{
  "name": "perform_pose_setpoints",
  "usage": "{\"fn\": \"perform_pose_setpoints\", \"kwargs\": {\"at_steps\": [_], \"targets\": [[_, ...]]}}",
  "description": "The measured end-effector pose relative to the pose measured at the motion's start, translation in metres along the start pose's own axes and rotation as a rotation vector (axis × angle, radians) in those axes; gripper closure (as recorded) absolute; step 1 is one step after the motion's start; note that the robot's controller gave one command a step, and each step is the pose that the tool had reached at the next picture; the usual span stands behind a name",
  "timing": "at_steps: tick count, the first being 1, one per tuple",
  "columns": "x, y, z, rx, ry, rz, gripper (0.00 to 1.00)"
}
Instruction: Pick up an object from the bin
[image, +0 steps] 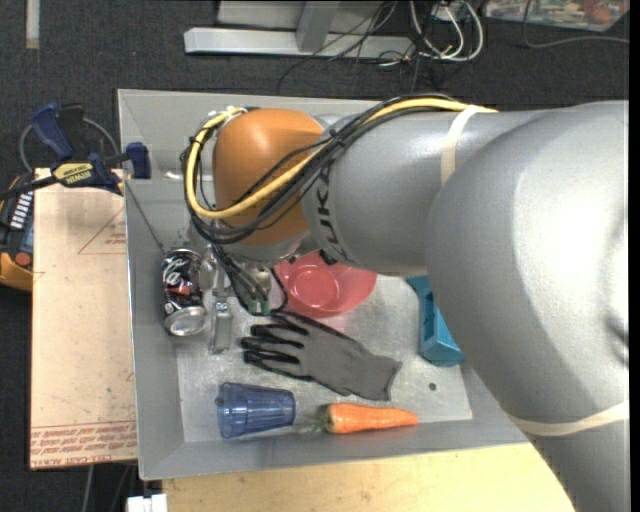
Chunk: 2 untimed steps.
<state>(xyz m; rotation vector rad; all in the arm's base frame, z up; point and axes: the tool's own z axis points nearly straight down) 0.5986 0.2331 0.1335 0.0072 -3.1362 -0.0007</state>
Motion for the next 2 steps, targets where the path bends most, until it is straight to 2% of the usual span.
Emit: {"fn": "perform_pose_setpoints", "kwargs": {"at_steps": [1,2], "targets": [[-0.002,-0.001,-0.005,-0.001,-0.006,0.005,0.0],[-0.032,-0.117,0.066,0.002,0.0,-0.006,0.0]]}}
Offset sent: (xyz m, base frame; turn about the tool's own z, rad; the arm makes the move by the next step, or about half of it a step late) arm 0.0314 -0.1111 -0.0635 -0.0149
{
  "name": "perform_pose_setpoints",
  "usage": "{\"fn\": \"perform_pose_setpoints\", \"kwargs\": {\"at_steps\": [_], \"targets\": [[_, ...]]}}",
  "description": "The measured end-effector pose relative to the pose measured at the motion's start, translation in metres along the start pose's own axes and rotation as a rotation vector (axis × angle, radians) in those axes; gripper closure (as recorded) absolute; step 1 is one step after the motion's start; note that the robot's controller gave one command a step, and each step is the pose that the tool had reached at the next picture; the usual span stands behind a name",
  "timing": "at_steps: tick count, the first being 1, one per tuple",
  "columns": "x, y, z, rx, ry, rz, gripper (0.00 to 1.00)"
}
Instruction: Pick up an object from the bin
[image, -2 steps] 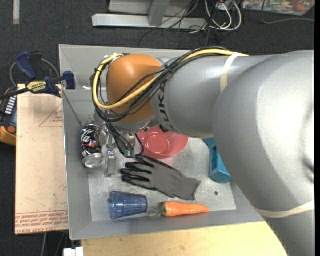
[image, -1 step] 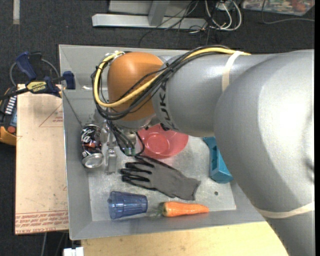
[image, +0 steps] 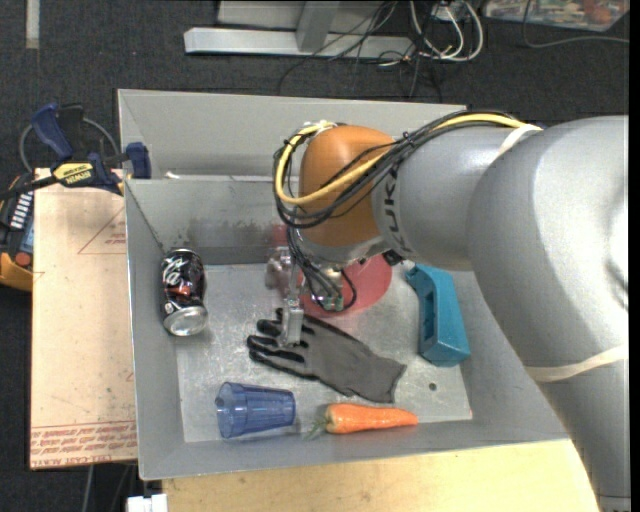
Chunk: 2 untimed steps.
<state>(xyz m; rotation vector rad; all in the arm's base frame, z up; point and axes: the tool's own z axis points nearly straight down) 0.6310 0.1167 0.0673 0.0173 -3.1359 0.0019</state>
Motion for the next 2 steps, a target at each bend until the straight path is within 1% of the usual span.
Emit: {"fn": "perform_pose_setpoints", "kwargs": {"at_steps": [1,2], "targets": [[0.066,0.012,-0.083,-0.004,-0.012,-0.184,0.0],[0.002,0.002,-0.007,-0.003,-0.008,-0.011,0.0]]}}
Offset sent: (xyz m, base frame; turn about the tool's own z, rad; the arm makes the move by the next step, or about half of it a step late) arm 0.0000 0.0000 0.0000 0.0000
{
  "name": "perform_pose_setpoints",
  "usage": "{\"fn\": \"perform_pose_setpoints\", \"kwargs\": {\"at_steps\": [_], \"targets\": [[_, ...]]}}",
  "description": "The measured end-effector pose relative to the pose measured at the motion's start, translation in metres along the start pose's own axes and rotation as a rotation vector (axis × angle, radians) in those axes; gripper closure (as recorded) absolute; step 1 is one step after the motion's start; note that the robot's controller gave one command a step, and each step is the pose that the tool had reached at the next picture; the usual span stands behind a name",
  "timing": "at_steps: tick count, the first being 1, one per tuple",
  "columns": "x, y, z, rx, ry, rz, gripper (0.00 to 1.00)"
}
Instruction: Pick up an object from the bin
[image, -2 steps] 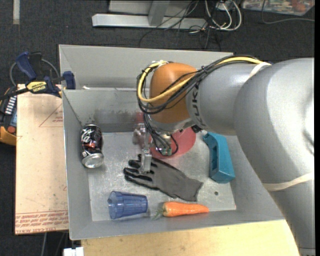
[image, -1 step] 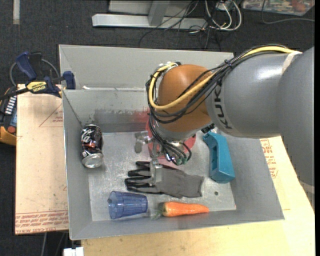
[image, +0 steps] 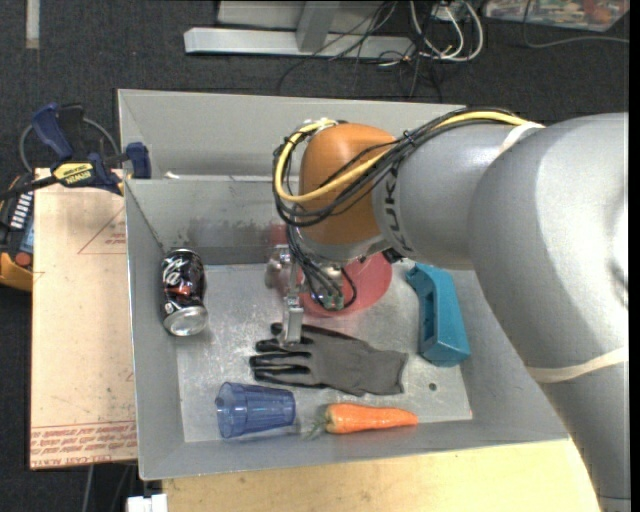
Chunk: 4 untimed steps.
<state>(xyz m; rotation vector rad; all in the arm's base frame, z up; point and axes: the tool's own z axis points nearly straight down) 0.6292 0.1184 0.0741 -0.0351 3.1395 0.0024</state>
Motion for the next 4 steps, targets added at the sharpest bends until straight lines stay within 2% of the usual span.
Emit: {"fn": "perform_pose_setpoints", "kwargs": {"at_steps": [1,2,4], "targets": [[0.087,-0.04,0.004,-0.003,-0.003,-0.113,0.0],[0.004,-0.025,0.003,-0.002,-0.004,0.136,1.0],[0.006,-0.025,-0.004,-0.002,0.003,0.137,1.0]]}}
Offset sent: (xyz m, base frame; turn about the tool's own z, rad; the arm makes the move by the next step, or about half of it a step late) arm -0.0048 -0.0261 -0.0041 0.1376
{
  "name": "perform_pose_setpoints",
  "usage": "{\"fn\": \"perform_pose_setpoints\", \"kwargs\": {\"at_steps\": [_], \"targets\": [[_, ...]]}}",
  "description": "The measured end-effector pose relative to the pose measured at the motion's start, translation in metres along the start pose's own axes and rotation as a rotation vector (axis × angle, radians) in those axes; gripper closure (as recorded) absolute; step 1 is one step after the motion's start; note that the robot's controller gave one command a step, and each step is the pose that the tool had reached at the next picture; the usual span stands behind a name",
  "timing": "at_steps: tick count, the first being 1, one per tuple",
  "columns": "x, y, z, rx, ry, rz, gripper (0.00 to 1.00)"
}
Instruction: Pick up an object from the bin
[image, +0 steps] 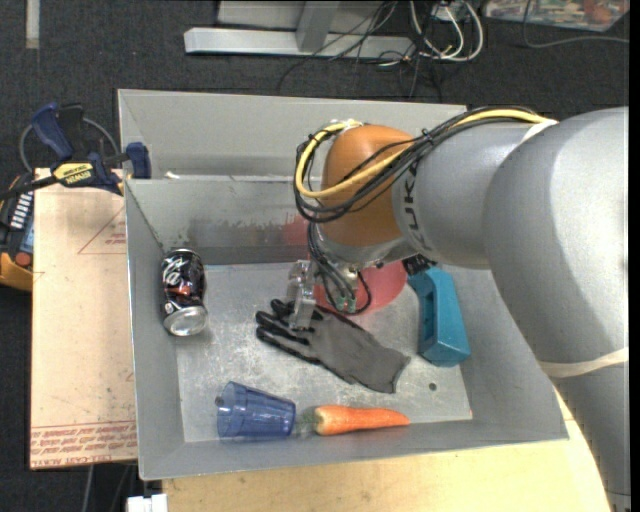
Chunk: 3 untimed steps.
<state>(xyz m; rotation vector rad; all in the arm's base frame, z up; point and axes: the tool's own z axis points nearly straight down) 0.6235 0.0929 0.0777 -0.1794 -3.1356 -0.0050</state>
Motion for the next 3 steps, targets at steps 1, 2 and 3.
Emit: {"fn": "perform_pose_setpoints", "kwargs": {"at_steps": [1,2,3], "targets": [[0.001,0.0,-0.022,0.001,0.003,0.0,1.0],[-0.002,0.001,-0.044,-0.002,-0.007,0.0,1.0],[-0.001,0.001,-0.05,-0.002,-0.006,0.0,1.0]]}}
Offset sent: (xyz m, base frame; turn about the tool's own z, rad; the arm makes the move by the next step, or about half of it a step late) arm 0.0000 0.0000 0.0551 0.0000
